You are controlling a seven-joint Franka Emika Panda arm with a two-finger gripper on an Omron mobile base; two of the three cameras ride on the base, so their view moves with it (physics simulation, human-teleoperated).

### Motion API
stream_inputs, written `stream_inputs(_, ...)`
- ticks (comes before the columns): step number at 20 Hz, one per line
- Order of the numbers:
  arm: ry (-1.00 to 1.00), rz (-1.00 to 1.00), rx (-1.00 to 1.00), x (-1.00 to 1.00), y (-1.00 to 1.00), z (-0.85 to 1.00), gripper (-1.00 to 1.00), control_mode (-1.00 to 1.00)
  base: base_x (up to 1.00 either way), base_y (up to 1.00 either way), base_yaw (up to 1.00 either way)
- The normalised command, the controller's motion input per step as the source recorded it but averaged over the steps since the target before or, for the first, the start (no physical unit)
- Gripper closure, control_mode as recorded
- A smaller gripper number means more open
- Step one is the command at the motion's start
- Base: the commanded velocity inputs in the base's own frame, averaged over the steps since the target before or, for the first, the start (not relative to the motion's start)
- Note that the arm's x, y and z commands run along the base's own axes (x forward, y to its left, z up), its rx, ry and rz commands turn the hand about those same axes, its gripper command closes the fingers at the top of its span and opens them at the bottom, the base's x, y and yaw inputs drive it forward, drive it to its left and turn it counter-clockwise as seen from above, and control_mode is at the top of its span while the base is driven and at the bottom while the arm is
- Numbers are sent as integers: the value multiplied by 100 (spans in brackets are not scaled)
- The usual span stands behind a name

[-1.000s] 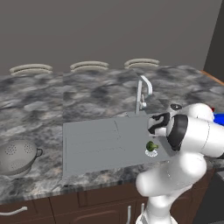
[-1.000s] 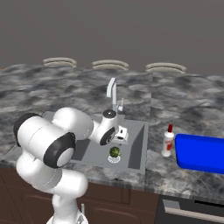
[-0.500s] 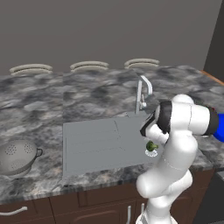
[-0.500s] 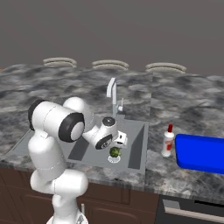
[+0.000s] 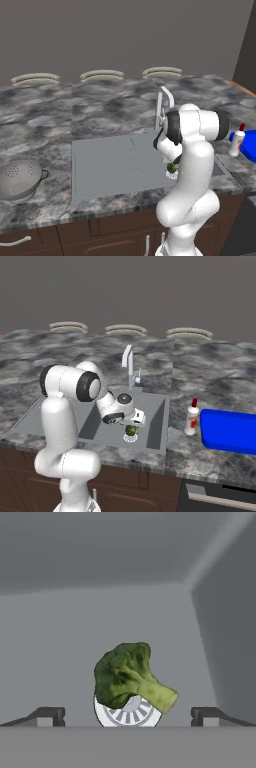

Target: Pick up all produce items and place them in the sink. Turn on the sink faucet to wash them. Then turn the sink off and put them in the tray.

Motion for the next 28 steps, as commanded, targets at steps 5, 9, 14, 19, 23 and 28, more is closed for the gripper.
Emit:
stream_inputs(5, 0, 0, 0, 20, -11, -35, -100, -100, 0, 0, 0)
stream_inputs(9, 0, 0, 0, 17, -4, -40, -100, -100, 0, 0, 0)
stream_inputs(14, 0, 0, 0, 18, 0, -41, -100, -100, 0, 0, 0)
stream_inputs(19, 0, 0, 0, 27, 0, -43, -100, -100, 0, 0, 0)
stream_inputs(23, 0, 0, 0, 39, 0, -41, -100, -100, 0, 0, 0)
stream_inputs(28, 1, 0, 0, 16, 1, -27, 100, -100, 0, 0, 0)
